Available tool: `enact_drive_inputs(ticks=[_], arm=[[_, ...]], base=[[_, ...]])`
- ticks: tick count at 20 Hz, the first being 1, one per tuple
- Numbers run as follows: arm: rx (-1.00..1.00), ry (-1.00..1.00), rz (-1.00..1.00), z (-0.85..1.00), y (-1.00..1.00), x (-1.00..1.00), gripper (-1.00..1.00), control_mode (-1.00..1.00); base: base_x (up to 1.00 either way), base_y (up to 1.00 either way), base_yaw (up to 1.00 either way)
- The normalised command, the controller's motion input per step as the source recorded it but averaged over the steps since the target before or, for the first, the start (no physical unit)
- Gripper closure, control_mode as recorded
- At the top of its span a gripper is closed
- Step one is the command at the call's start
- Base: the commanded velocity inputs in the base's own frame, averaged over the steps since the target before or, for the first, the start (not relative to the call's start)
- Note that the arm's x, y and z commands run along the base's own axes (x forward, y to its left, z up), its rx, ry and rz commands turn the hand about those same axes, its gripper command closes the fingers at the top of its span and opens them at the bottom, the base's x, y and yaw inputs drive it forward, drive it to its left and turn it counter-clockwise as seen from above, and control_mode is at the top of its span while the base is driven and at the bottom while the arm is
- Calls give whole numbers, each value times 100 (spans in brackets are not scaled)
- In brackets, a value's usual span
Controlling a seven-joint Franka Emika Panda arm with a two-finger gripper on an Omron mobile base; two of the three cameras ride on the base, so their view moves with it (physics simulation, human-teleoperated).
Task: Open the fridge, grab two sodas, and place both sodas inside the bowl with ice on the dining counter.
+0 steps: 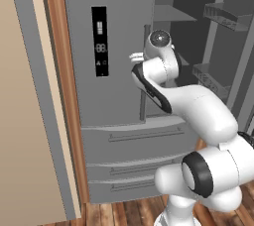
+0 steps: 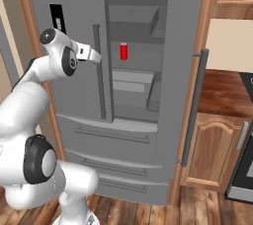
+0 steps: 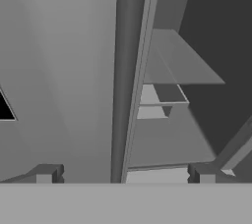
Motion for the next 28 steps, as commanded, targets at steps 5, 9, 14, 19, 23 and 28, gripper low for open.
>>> enact_drive_inputs(ticks=[5, 9, 14, 19, 23, 28], arm=[[0, 0, 3, 0, -4, 34, -100, -100], [1, 0, 4, -3, -3, 47, -100, -100], [1, 1, 5, -16, 0, 53, -100, -100], [0, 0, 4, -21, -1, 40, -100, -100], [0, 0, 1, -12, 0, 30, -100, -100], [0, -1, 0, -15, -4, 37, -100, -100]], base=[[0, 0, 0], [0, 0, 0], [0, 0, 0], [0, 0, 0], [0, 0, 0], [0, 0, 0]])
